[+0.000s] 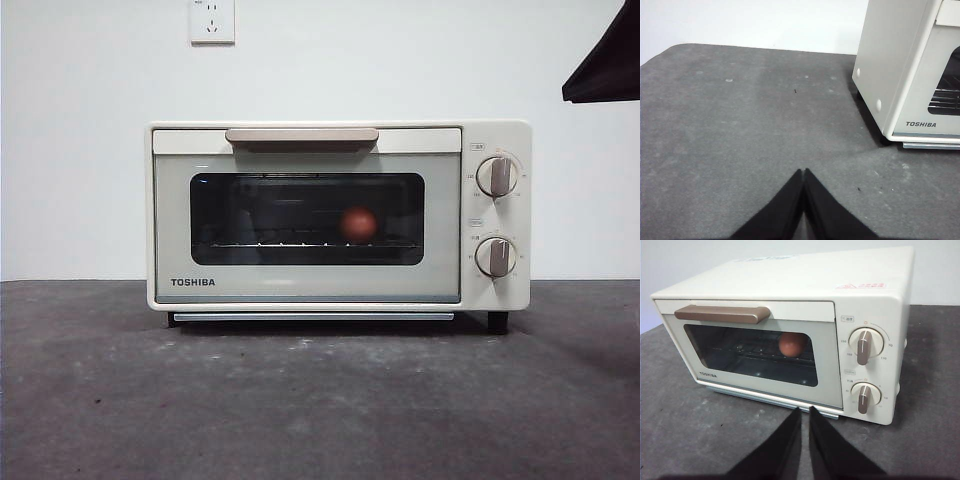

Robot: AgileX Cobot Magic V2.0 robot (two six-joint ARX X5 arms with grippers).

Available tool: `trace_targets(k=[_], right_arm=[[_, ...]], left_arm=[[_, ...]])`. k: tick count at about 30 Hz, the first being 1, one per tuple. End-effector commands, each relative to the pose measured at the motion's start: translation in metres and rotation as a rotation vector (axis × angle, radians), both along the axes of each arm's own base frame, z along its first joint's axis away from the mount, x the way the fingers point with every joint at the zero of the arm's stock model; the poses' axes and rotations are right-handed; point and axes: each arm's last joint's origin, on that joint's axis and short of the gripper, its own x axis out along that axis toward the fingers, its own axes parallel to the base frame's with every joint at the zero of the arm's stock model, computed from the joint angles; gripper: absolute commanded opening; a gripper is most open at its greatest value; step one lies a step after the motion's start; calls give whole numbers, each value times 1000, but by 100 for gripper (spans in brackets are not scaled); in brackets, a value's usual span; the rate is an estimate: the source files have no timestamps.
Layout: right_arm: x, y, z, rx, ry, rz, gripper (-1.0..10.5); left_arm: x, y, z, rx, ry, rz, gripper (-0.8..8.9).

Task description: Eggoven

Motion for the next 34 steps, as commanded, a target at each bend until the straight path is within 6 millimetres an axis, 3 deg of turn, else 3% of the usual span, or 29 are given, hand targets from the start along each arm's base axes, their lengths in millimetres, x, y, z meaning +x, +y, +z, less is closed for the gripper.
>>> trace_targets(k=[1, 18, 27, 34], right_arm=[[0, 1, 2, 3, -13, 6, 5], [-2, -1, 4, 5, -23, 4, 5], [-8, -37, 12, -33, -140, -221, 5], [-12, -59, -8, -124, -210, -361, 5]], left_arm=[[1, 0, -10, -4, 33, 3, 8], [1, 0, -10, -4, 33, 3, 8], [1, 0, -10, -4, 33, 3, 8], [1, 0, -10, -4, 33, 3, 8]])
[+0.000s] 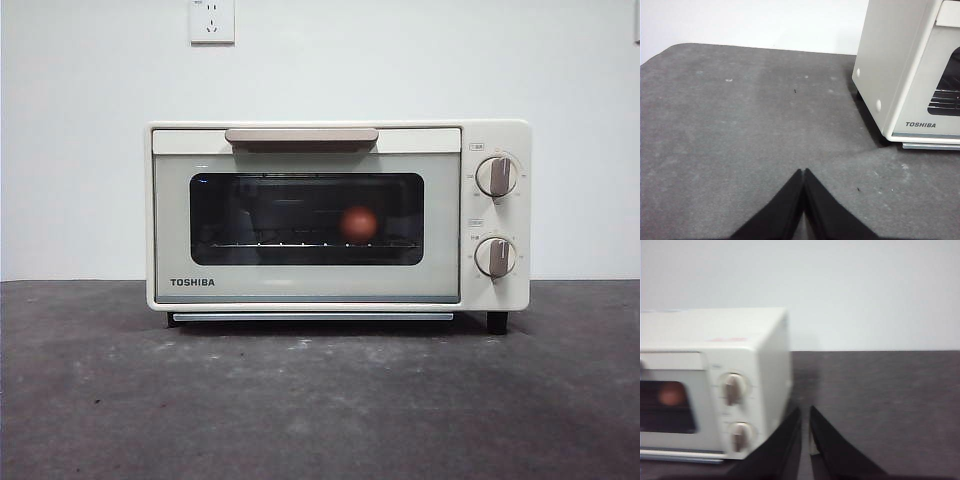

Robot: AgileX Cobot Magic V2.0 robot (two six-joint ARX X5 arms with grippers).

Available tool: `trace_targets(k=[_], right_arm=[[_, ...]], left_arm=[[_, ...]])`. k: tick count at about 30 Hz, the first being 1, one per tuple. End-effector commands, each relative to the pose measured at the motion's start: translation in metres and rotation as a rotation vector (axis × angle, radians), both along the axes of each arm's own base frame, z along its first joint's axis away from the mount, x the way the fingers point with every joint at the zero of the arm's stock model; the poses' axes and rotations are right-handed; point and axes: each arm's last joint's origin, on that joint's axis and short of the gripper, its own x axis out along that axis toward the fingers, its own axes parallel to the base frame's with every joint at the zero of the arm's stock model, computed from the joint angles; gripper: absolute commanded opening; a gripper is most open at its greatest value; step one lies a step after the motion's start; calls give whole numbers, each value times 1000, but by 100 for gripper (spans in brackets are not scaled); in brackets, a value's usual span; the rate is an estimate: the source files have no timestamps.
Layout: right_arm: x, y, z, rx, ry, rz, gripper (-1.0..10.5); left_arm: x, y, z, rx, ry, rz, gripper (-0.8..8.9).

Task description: Eggoven

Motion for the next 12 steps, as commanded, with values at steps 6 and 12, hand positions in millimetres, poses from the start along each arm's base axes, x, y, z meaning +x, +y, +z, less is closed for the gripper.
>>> trace_targets(k=[6, 12], right_arm=[[0, -9, -50, -49, -15, -50, 5], [-2, -9, -72, -43, 86, -45, 5]], left_arm=[[1, 0, -10, -3, 33, 3, 8], [1, 0, -10, -3, 33, 3, 8]])
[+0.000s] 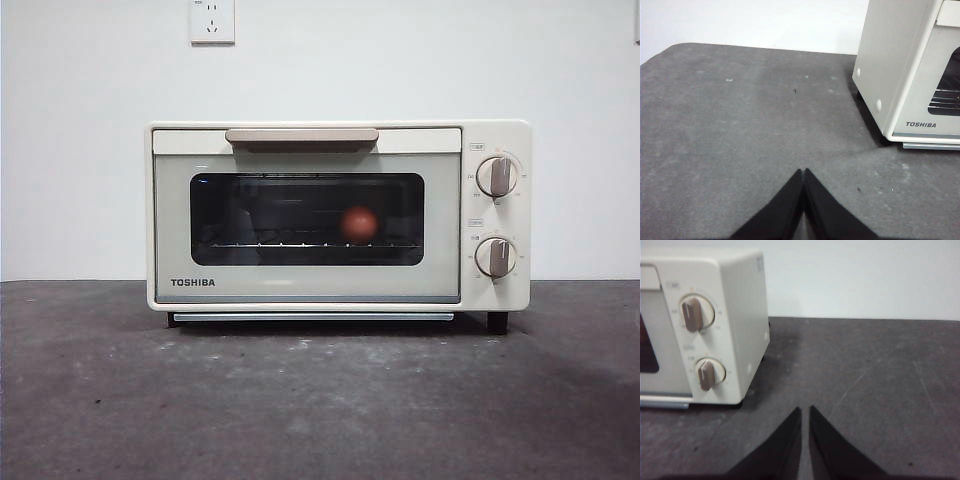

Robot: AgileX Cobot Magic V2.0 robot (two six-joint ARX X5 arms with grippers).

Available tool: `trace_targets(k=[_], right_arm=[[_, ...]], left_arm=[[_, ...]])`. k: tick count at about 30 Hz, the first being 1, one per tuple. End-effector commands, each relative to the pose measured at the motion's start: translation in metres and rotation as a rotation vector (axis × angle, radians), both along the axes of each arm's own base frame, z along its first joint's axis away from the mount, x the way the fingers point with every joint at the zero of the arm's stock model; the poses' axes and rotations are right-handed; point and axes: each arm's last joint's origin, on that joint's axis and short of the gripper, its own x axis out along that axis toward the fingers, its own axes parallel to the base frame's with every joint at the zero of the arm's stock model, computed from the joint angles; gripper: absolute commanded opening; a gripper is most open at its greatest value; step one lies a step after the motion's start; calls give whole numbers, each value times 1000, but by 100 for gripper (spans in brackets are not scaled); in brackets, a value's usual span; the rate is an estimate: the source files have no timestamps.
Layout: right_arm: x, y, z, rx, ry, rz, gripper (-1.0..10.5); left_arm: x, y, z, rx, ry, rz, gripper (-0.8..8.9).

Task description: Eggoven

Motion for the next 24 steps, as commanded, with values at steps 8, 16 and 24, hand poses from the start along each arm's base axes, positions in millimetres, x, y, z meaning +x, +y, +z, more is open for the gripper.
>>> trace_targets(k=[8, 16, 24], right_arm=[[-1, 0, -11, 31, 100, 1, 5], [-1, -1, -10, 29, 92, -21, 5], [-1, -1, -10, 29, 92, -21, 5]], left_arm=[[1, 0, -10, -2, 33, 2, 8], [1, 0, -10, -2, 33, 2, 8], [1, 0, -10, -2, 33, 2, 8]])
